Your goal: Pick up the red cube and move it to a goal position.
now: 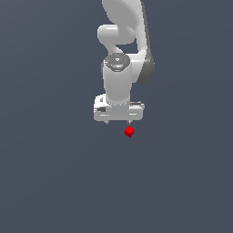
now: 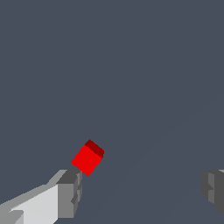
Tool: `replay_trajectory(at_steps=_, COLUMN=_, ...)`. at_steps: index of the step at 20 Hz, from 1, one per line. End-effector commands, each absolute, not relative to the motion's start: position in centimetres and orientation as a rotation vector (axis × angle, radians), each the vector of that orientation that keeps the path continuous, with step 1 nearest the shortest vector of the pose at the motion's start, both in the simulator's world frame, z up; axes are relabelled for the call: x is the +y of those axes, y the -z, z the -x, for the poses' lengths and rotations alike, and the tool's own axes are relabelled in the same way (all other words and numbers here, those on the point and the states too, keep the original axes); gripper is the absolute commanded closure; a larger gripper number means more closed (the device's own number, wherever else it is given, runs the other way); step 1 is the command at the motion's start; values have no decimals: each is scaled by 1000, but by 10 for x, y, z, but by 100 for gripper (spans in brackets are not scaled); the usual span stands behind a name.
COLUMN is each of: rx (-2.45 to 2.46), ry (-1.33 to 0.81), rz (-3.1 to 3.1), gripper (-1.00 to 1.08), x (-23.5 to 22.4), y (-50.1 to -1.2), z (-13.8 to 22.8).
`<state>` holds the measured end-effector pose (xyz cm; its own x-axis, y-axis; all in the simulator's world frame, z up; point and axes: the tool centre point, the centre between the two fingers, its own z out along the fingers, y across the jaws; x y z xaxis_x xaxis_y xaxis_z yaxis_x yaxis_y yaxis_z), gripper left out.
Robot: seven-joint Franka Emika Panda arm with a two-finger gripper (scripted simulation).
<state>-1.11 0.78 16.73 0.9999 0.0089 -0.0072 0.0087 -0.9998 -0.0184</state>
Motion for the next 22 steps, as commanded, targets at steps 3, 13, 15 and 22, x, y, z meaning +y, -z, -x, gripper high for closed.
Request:
replay_trajectory(at_steps=3, rx=-10, ry=-11, rz=3123, gripper=-92, x=8, y=-167, z=11)
replay_trajectory(at_steps=13, rx=119, ry=-10, rz=3123, gripper=-92, x=14, y=-149, z=19)
replay_trajectory(at_steps=15, rx=167, ry=-9, rz=3122, gripper=-92, x=17, y=-142, z=22)
replay_trajectory(at_steps=22, rx=389, ry=-6, rz=3107, gripper=-92, x=30, y=-111, z=34)
